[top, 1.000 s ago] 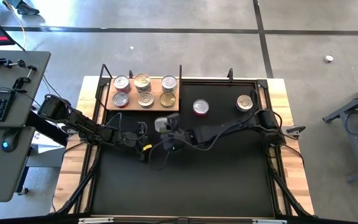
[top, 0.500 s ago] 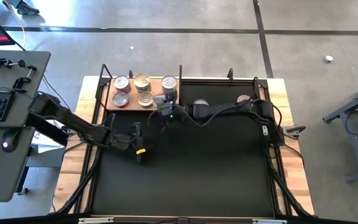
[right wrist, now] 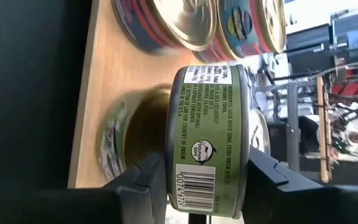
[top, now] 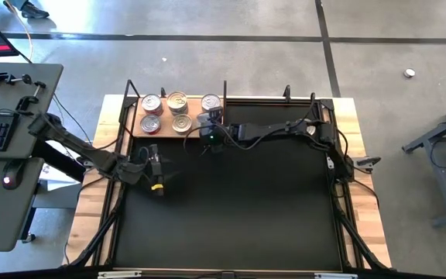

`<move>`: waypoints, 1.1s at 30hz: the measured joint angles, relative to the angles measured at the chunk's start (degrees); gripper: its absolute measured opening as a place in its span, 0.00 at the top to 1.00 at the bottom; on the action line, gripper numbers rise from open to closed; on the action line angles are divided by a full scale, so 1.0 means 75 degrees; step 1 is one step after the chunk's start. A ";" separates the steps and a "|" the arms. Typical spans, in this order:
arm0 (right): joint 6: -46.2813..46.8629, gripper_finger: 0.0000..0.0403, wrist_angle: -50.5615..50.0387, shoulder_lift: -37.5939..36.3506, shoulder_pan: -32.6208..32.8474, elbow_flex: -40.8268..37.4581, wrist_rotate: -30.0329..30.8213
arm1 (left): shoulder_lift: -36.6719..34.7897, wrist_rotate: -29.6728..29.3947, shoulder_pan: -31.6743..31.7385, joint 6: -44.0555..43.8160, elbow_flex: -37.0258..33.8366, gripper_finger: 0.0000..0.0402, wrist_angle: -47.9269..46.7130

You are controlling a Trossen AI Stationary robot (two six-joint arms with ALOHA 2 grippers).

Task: Stack canned seafood by type on shelf
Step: Stack the green tuna can on the top of the other green tuna can, then stack the pink blue tuna can on the top of the other pink blue tuna can

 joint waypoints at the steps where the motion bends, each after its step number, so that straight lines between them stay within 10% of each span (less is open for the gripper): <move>1: -0.0003 0.70 -0.0070 0.0000 0.0000 0.0000 0.0064 | -0.0039 -0.0010 -0.0017 -0.0068 0.0002 0.59 -0.0021; 12: -0.0076 0.42 -0.0168 0.0000 0.0198 0.0020 0.0553 | -0.0143 -0.0039 -0.0015 -0.0173 0.0001 0.59 -0.0228; 33: -0.0435 0.39 -0.0641 -0.0026 0.0538 0.0026 0.0580 | -0.0143 -0.0041 -0.0012 -0.0171 0.0001 0.59 -0.0230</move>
